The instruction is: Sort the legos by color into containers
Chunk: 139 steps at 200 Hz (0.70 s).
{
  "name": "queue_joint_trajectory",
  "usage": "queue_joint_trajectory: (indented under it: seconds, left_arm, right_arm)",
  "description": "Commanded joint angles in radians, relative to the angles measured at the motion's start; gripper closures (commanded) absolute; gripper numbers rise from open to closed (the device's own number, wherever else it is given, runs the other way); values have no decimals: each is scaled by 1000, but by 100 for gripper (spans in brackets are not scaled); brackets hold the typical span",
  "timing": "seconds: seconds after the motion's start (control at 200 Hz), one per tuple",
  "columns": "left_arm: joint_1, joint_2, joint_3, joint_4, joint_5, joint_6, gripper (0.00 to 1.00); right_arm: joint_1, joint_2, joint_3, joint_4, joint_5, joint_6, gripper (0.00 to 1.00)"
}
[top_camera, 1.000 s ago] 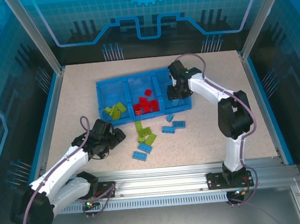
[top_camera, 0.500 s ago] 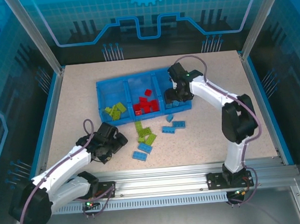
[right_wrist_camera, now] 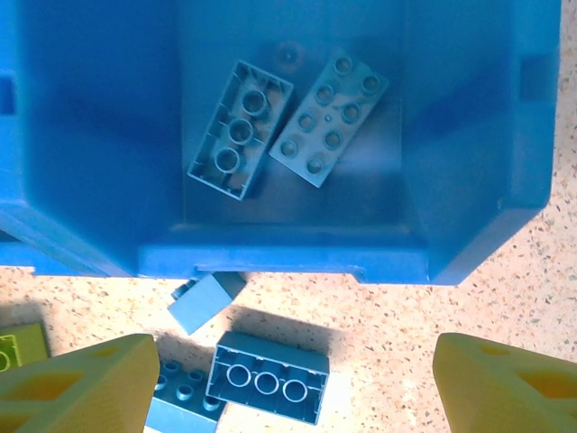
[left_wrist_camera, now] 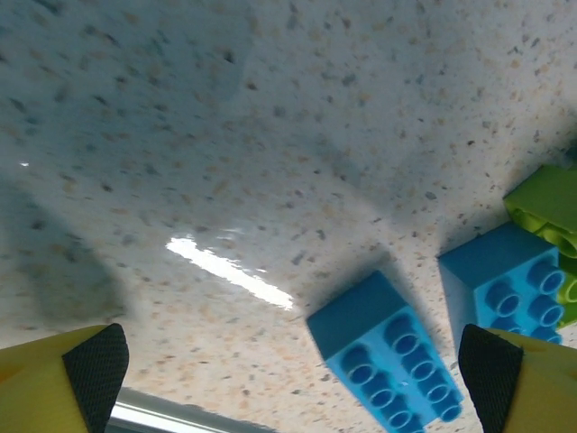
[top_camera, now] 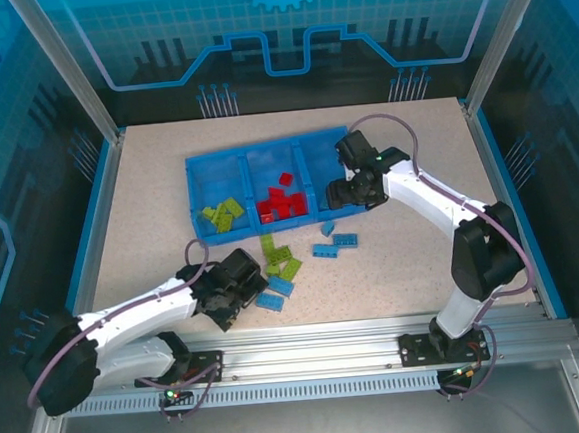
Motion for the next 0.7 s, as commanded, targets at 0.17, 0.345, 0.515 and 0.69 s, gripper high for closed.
queue_joint_trajectory:
  seconds: [0.17,0.345,0.515,0.69]
  left_arm:
    - [-43,103,27,115,-2,-178,6]
    - [-44,103,13,138,-5,-202,10]
    - [-49,137,24,165,3,-205,12]
    - [-68,198,38,177,36,-219,14]
  right_arm:
    - [-47,-63,-44,32,-4,12,19]
    - [-70,-67,-56,41,-17,7,18]
    - [-80,-59,-61,47,-25,10,18]
    - [-85,-55,-63,49,-26,15,18]
